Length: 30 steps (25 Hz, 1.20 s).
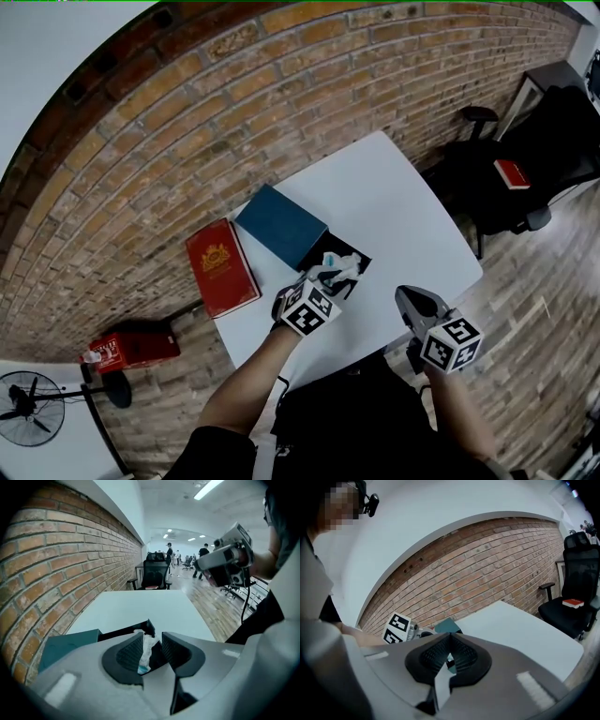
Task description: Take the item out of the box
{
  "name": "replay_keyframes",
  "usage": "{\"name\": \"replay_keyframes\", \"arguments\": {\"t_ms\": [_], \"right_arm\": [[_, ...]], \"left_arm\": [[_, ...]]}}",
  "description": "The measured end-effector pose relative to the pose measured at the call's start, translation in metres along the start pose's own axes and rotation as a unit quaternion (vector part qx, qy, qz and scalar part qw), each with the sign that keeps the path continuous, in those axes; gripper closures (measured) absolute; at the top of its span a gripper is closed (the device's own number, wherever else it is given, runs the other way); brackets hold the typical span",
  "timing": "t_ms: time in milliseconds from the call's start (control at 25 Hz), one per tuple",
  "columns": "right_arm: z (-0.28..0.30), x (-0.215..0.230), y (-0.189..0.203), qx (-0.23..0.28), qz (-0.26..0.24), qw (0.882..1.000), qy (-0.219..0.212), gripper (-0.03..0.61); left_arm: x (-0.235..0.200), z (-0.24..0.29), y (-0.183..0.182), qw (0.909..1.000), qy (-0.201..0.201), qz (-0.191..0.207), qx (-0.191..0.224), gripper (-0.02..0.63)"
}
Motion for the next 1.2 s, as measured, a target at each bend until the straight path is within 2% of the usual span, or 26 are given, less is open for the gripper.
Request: {"name": "replay_keyframes", "arguments": {"t_ms": [360, 640, 1000, 1200], "right_arm": [[-0.011, 0.017, 0.003, -0.004, 0.015, 1.000, 0.019, 0.578], [-0.019, 0.024, 0.008, -0.004, 0.033, 0.999, 0.025, 0.578], [-0.016, 0.020, 0.010, -0.011, 0.035, 0.999, 0.012, 0.578], [-0.014, 0.020, 0.014, -0.017, 0.037, 0.999, 0.008, 0.578]], "left_arm": [[-0.012, 0.043, 0.038, 0.9965, 0.019, 0.010, -0.080, 0.430], [-0.018, 0.059, 0.049, 0.9902, 0.024, 0.031, -0.134, 0.408], [-0.023, 0.074, 0.051, 0.9810, 0.041, 0.067, -0.177, 0.408], [-0.023, 0.082, 0.052, 0.9783, 0.037, 0.066, -0.193, 0.410]]}}
Point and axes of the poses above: the fingertips, and each gripper's own axes: z forward along the fingers, x to its right, y out of its underside, the point moved 4 cm from there along -z, backward along the fingers, and after that the axes turned 3 degrees about z, right-handed, at the moved point
